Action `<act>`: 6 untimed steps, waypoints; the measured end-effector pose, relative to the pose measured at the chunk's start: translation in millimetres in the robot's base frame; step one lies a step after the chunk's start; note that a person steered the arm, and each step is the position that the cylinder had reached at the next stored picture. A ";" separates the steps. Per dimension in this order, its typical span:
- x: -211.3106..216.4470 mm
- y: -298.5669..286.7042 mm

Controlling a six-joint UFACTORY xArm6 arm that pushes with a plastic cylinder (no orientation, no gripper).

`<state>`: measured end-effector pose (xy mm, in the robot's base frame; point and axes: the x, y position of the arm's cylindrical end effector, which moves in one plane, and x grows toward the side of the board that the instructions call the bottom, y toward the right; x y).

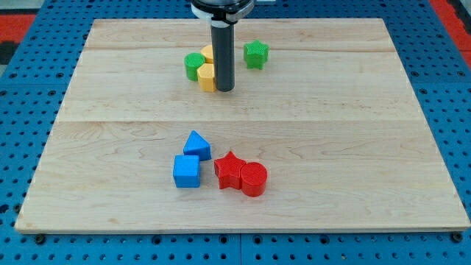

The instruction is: Move the green circle into the yellow blocks

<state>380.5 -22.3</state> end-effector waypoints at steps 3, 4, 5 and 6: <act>-52.7 -39.3; -49.0 -43.2; -34.1 -79.3; -78.3 -98.0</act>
